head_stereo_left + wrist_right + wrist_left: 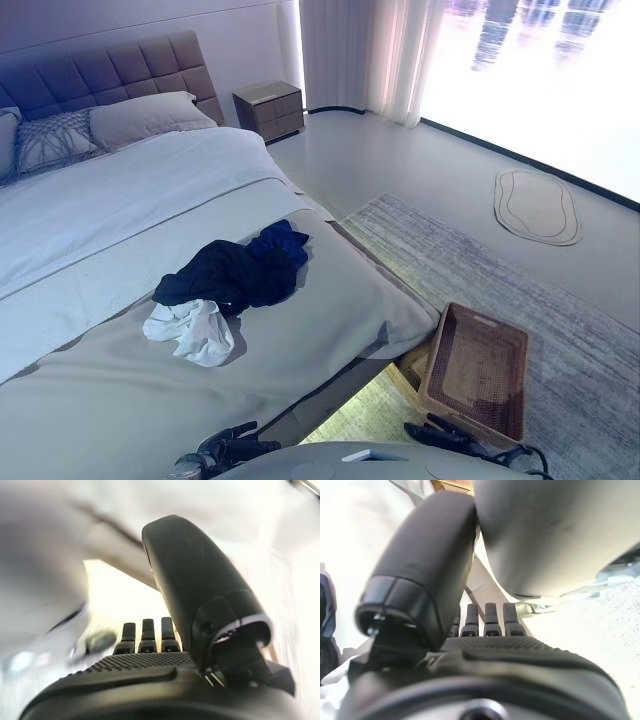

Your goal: Pick up the clothes from the bed and place them into the basket

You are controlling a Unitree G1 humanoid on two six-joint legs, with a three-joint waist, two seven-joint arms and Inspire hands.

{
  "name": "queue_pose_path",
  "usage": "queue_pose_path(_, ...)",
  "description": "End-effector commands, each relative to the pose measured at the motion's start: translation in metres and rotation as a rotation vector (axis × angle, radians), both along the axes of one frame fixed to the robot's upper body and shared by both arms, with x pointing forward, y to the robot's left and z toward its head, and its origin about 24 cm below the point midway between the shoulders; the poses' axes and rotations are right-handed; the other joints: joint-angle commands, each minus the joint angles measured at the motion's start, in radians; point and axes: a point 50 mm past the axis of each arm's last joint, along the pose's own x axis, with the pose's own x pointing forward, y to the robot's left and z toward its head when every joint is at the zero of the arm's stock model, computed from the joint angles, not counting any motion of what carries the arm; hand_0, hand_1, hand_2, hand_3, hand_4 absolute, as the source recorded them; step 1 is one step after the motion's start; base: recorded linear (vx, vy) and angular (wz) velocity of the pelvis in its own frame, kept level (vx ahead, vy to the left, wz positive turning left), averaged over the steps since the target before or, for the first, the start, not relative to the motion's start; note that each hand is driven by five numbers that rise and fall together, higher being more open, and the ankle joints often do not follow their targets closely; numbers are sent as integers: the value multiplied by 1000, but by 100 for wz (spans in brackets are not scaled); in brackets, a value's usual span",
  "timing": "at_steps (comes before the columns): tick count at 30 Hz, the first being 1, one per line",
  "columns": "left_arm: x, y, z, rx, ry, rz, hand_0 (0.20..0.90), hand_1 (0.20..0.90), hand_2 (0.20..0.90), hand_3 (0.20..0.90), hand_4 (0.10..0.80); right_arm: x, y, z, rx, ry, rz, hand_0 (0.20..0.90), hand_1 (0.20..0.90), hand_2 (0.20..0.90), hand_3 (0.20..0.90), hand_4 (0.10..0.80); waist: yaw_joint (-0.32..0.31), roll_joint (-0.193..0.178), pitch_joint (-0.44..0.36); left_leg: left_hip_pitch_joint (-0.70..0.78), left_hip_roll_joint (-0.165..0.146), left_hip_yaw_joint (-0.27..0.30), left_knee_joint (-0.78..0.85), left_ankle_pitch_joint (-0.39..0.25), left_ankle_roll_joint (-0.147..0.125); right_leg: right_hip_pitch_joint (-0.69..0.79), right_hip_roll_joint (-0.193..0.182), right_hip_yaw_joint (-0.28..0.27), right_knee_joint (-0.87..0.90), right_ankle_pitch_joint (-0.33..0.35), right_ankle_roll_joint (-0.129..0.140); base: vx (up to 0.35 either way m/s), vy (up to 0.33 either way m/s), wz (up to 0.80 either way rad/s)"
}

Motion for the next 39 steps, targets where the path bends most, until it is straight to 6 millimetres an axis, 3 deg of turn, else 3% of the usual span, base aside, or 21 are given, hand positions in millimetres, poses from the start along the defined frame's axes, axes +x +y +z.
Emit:
queue_pose_path(1,8,-1,1,-7,-46,28,900,900,900,900,800,79,22,22,182,-380,-147,900,900,900,900,800,23,-29,69,80,-114,16,8,-156,69,16,24,-30,47,-75,-23,40,30,6)
queue_pose_path(5,6,-9,0,-19,-63,30,900,900,900,900,800,125,32,53,-60,-556,189,900,900,900,900,800,45,-35,80,69,-123,-9,10,-152,76,6,15,-33,52,-74,-26,25,78,10)
queue_pose_path(9,24,-12,4,-29,-123,16,900,900,900,900,800,193,35,126,-752,-774,721,900,900,900,900,800,93,-48,121,7,-138,-49,48,-151,89,-42,-3,-58,91,-81,-30,-72,92,23)
queue_pose_path(10,24,-12,4,-28,-124,16,900,900,900,900,800,193,35,126,-753,-774,721,900,900,900,900,800,92,-49,119,3,-138,-50,49,-150,89,-45,-4,-58,91,-80,-30,-100,72,32)
queue_pose_path(11,32,-13,7,-30,-151,8,900,900,900,900,800,216,38,155,-927,-833,804,900,900,900,900,800,112,-54,141,-28,-142,-63,69,-150,94,-71,-11,-71,114,-81,-32,-116,57,35)
queue_pose_path(14,54,-10,14,-28,-215,-4,900,900,900,900,800,255,51,213,-1299,-943,981,900,900,900,900,800,158,-65,204,-93,-151,-94,119,-154,102,-118,-27,-91,161,-85,-32,-147,66,44)
queue_pose_path(15,56,-10,15,-26,-222,-4,900,900,900,900,800,259,52,220,-1327,-957,976,900,900,900,900,800,164,-66,211,-102,-151,-98,126,-154,104,-123,-30,-94,167,-85,-31,-134,10,40)
queue_pose_path(16,67,-4,20,-8,-256,-12,900,900,900,900,800,277,62,250,-1490,-999,1010,900,900,900,900,800,194,-78,250,-146,-154,-121,155,-152,109,-151,-36,-105,197,-86,-28,-128,-47,35)
queue_pose_path(20,83,9,29,29,-305,-23,900,900,900,900,800,301,73,302,-1751,-1048,980,900,900,900,900,800,264,-98,311,-230,-159,-169,198,-139,113,-182,-52,-145,242,-85,-22,-63,-29,56)
queue_pose_path(25,97,23,40,51,-361,-11,900,900,900,900,800,322,83,356,-1932,-1047,898,900,900,900,900,800,354,-119,357,-336,-172,-223,238,-125,107,-212,-83,-199,281,-69,-19,-3,26,52)
queue_pose_path(26,99,26,41,52,-367,-8,900,900,900,900,800,325,82,362,-1944,-1034,889,900,900,900,900,800,373,-124,364,-341,-171,-235,245,-147,101,-211,-86,-197,295,-87,-12,50,21,54)
queue_pose_path(32,109,39,52,53,-428,10,900,900,900,900,800,342,68,401,-2013,-902,765,900,900,900,900,800,472,-142,418,-441,-171,-290,257,-129,90,-274,-110,-275,368,-73,-1,5,31,46)
queue_pose_path(35,111,41,54,38,-454,32,900,900,900,900,800,347,56,411,-1981,-809,701,900,900,900,900,800,507,-144,439,-481,-173,-314,259,-116,86,-309,-119,-313,403,-75,2,-16,42,38)
queue_pose_path(36,109,43,54,25,-465,44,900,900,900,900,800,350,40,409,-1953,-670,699,900,900,900,900,800,527,-141,449,-502,-171,-319,256,-108,83,-331,-127,-338,421,-78,4,-32,62,41)
queue_pose_path(39,108,44,55,14,-479,68,900,900,900,900,800,352,18,402,-1856,-415,746,900,900,900,900,800,560,-135,468,-523,-161,-323,242,-91,75,-353,-144,-395,424,-85,7,-41,43,33)
